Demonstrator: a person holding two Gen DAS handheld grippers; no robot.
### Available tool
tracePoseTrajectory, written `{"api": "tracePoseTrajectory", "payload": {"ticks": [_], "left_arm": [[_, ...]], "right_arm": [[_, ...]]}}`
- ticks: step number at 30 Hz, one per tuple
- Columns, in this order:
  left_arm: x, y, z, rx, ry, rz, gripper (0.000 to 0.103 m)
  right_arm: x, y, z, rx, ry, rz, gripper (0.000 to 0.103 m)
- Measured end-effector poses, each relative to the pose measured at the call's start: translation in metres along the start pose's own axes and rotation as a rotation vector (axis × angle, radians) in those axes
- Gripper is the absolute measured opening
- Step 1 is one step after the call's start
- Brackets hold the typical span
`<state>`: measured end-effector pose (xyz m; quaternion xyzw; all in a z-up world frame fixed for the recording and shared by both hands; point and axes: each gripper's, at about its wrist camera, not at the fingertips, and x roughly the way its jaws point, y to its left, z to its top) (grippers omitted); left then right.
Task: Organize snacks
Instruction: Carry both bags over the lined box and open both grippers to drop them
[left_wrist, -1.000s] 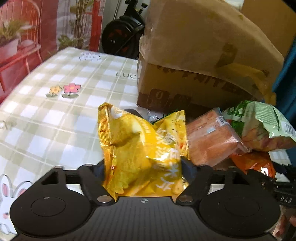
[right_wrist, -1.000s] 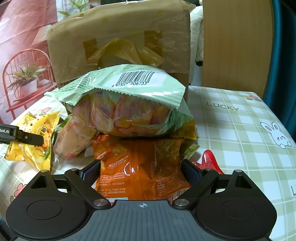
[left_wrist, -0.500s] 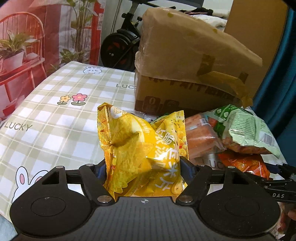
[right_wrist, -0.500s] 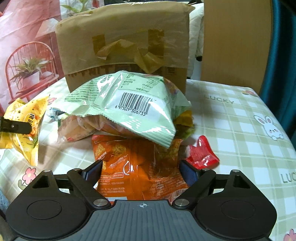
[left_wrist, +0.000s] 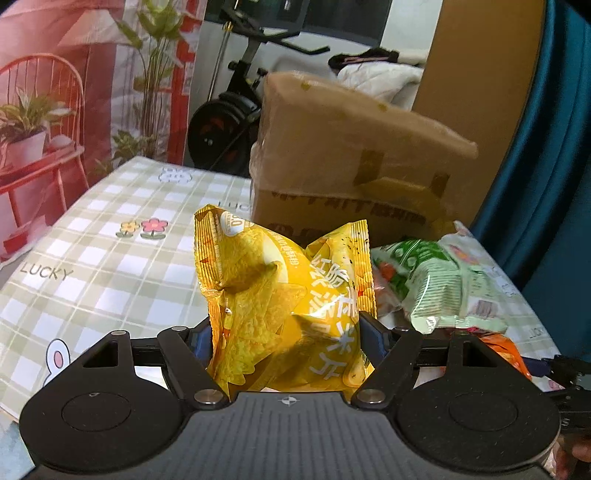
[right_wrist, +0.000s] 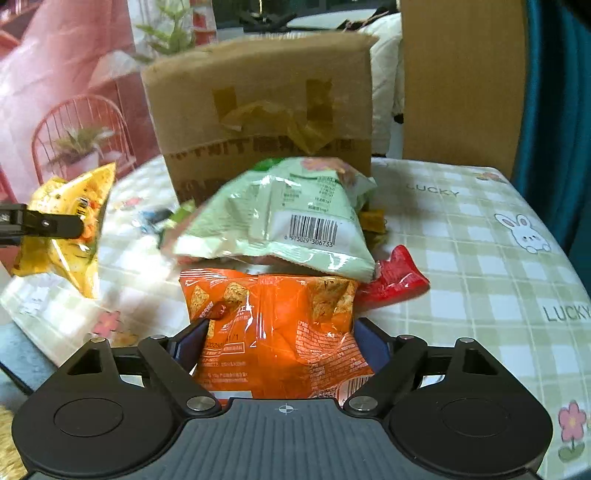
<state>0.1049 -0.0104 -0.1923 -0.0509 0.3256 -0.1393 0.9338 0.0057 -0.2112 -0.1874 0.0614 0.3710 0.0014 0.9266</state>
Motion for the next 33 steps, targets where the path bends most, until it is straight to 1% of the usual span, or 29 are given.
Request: {"api": "tracePoseTrajectory", "payload": {"ticks": [3,7,13,16,21,23,26,29,33], "left_arm": [[-0.006,-0.002,0.003,0.004,-0.024,-0.007,0.077],[-0.010,-0.006,0.009,0.011,-0.050,-0.011,0.077],[-0.013,-0.007,0.022,0.025,-0.078,-0.014,0.077],[-0.010,-0.007,0.033,0.025,-0.090,-0.014,0.077],[-0.005,-0.009,0.059,0.055,-0.133,-0.015,0.077],[0.000,-0.012,0.074,0.058,-0.150,-0.024,0.077],[0.006,-0.015,0.100,0.068,-0.185,-0.029,0.077],[0.015,-0.023,0.131,0.095,-0.232,-0.024,0.077],[0.035,-0.035,0.175,0.125,-0.269,-0.014,0.077]], "right_arm": [[-0.020,0.003,-0.002,0.004,-0.041,0.036,0.081],[-0.039,0.007,0.004,-0.010,-0.083,0.050,0.081],[-0.055,0.000,0.028,0.021,-0.154,0.068,0.081],[-0.055,-0.008,0.044,0.025,-0.184,0.062,0.081],[-0.044,-0.028,0.085,0.047,-0.245,0.042,0.081],[-0.038,-0.032,0.106,0.025,-0.283,0.034,0.081],[-0.028,-0.035,0.140,-0.013,-0.344,0.017,0.081],[-0.017,-0.038,0.176,-0.017,-0.401,0.019,0.081],[0.001,-0.035,0.223,-0.068,-0.470,0.001,0.081]]}}
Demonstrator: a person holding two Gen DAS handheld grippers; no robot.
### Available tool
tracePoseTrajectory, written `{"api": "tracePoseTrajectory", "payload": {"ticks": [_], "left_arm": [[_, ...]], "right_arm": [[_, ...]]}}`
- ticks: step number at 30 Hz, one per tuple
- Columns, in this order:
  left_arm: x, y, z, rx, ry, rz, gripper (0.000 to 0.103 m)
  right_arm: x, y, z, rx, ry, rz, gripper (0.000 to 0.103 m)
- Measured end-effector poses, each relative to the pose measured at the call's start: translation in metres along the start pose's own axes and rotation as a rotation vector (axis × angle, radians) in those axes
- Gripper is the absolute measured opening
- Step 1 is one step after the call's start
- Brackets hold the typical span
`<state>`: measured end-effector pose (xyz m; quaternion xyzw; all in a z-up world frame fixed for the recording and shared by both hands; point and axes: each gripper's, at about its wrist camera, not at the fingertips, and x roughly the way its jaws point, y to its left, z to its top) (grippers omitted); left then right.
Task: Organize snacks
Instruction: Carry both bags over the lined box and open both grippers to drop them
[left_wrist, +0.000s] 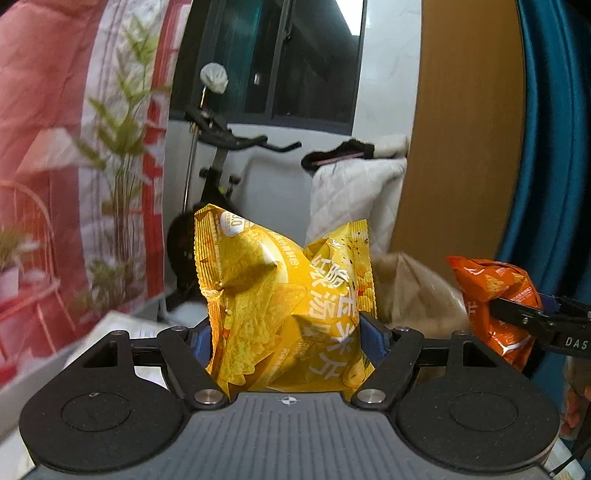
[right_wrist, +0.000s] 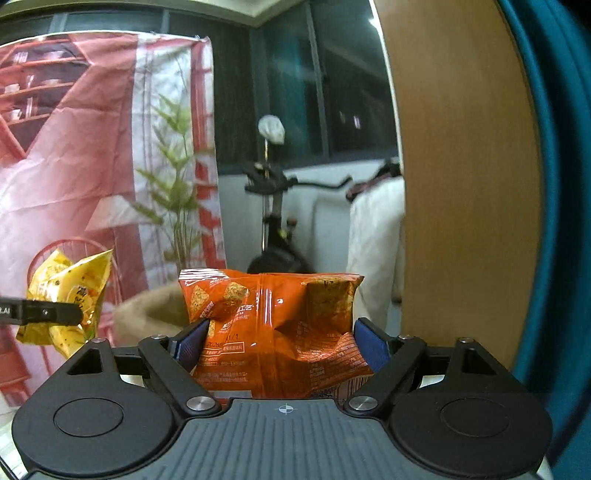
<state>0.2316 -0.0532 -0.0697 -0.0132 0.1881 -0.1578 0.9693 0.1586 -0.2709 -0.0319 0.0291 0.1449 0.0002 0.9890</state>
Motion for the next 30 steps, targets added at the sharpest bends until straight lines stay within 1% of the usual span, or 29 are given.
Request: {"api": "tracePoseTrajectory", "payload": {"ticks": [5,9,11,13,14,16,18,21,23,25,28,30], "left_arm": [[0.039,-0.008,0.035,0.016,-0.009,-0.004,0.077],[0.069,-0.013,0.044,0.034,0.012,-0.011,0.078],[0.081,-0.011,0.041,0.036,0.028,-0.011,0.078],[0.095,-0.007,0.039,0.019,0.064,-0.016,0.079],[0.100,-0.006,0.037,0.015,0.085,-0.019,0.081],[0.111,-0.006,0.034,0.045,0.111,-0.017,0.085],[0.119,-0.007,0.032,0.077,0.129,-0.020,0.085],[0.127,-0.004,0.038,0.067,0.146,-0.046,0.085],[0.127,-0.001,0.044,0.046,0.159,-0.053,0.083],[0.119,0.002,0.049,0.029,0.164,-0.048,0.082],[0.090,0.011,0.048,-0.021,0.146,-0.045,0.082],[0.066,0.019,0.042,-0.047,0.113,-0.045,0.082]], "right_arm": [[0.053,-0.004,0.031,-0.011,-0.026,0.002,0.081],[0.094,-0.005,0.040,0.003,0.001,0.013,0.081],[0.113,-0.003,0.038,0.006,0.017,0.014,0.081],[0.129,-0.004,0.035,0.020,0.041,0.014,0.081],[0.136,-0.005,0.031,0.031,0.055,0.014,0.081],[0.149,-0.008,0.025,0.045,0.086,0.011,0.083],[0.158,-0.010,0.019,0.046,0.117,0.017,0.085],[0.167,-0.011,0.017,0.079,0.139,0.035,0.085],[0.166,-0.014,0.017,0.098,0.134,0.041,0.085],[0.161,-0.018,0.019,0.117,0.131,0.037,0.084],[0.145,-0.023,0.023,0.147,0.122,0.033,0.084],[0.130,-0.024,0.024,0.160,0.100,0.037,0.084]]}}
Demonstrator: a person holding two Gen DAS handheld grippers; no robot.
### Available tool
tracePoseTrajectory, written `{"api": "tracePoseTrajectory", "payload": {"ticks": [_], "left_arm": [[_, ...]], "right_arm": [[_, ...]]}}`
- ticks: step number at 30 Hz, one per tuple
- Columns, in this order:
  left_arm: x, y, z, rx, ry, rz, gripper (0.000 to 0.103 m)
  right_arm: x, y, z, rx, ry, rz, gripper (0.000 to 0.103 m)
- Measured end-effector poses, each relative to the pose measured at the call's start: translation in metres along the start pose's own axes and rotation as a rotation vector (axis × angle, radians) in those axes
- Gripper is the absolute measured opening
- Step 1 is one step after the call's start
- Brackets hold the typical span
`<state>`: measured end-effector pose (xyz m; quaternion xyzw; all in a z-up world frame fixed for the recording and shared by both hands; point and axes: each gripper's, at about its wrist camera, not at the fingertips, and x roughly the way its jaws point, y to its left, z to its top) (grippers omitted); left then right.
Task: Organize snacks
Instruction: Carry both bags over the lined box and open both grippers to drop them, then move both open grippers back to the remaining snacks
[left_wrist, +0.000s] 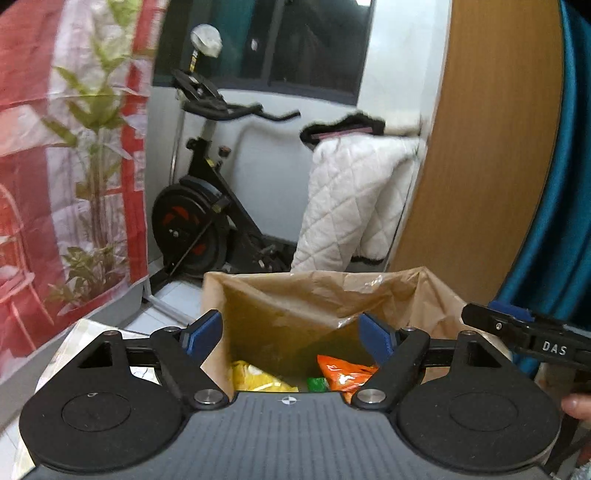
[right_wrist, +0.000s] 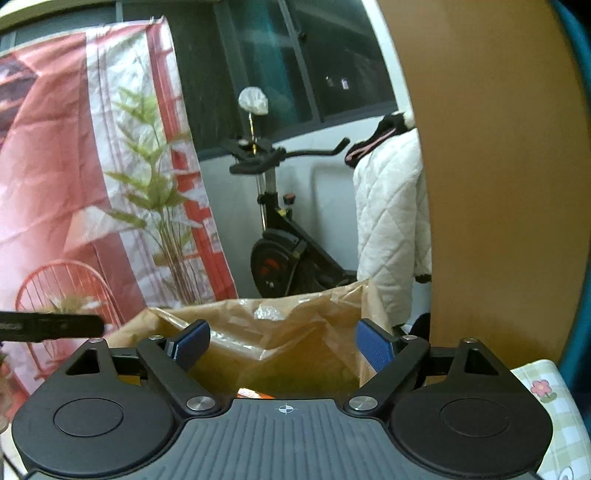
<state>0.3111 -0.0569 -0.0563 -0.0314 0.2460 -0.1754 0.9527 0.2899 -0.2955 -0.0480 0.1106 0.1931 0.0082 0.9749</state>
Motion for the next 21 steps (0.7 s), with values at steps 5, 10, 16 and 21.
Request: {"api": "tracePoseTrajectory", "payload": {"ticks": [5,10,16,21], "left_arm": [[-0.043,0.015,-0.040,-0.056,-0.048,0.047,0.082],[-0.073,0.023,-0.085,-0.135,0.004,0.066,0.076],[-0.113,0.018,-0.109,-0.145,-0.014,0.084,0.076],[-0.144,0.006,-0.119,-0.098,-0.050,0.092,0.076]], "right_arm": [[-0.042,0.006,-0.023,-0.026,-0.033,-0.029,0.084],[-0.085,0.006,-0.065,-0.007,0.054,-0.055,0.083],[-0.133,0.015,-0.099,0.007,0.058,-0.075,0.081],[-0.166,0.033,-0.116,-0.019,0.058,-0.065,0.079]]}}
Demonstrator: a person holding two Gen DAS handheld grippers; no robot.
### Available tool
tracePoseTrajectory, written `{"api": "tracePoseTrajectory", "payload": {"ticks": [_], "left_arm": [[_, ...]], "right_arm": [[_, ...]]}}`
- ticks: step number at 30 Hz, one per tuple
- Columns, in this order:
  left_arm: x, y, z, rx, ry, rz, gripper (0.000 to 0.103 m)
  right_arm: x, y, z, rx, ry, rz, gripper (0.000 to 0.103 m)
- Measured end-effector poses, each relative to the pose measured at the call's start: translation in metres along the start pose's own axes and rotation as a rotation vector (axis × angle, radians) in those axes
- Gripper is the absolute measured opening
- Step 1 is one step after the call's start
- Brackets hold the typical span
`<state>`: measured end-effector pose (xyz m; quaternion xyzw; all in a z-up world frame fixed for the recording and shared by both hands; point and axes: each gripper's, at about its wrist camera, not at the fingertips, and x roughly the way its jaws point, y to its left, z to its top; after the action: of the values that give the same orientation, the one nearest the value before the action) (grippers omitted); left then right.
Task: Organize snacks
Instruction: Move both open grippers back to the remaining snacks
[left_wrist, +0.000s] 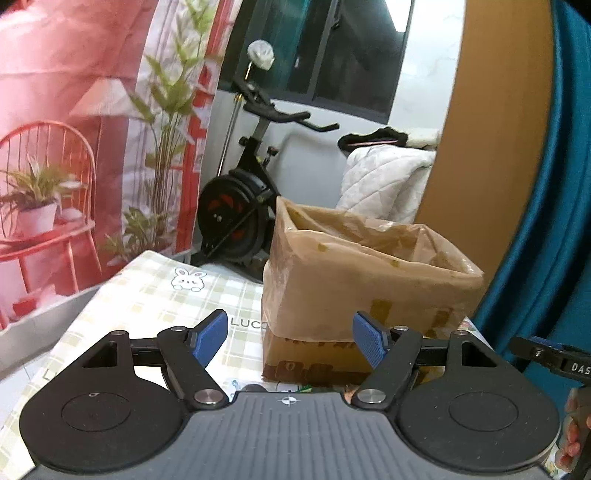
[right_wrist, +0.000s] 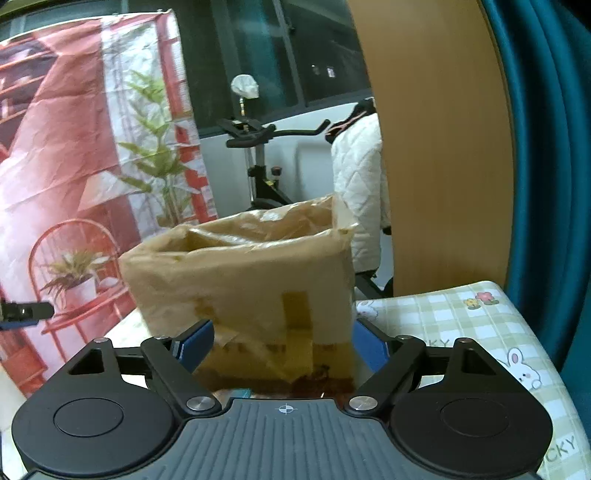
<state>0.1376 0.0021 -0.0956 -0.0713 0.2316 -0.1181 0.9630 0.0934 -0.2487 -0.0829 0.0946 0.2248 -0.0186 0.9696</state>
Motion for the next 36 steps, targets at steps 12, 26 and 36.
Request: {"api": "tracePoseTrajectory", "payload": {"ticks": [12,26,36], "left_arm": [[-0.010,-0.010,-0.011,0.011,0.008,-0.020,0.076],[0.046,0.003,-0.056,0.015,0.131,-0.012,0.070],[0.071,0.016,-0.070,0.013,0.197,-0.013,0.061]], "right_arm": [[-0.020,0.019,-0.021,-0.005,0.026,0.016,0.075],[0.025,-0.018,-0.100,0.155,0.245,0.028,0.075],[0.056,-0.018,-0.098,0.185,0.278,0.051,0.083]]}}
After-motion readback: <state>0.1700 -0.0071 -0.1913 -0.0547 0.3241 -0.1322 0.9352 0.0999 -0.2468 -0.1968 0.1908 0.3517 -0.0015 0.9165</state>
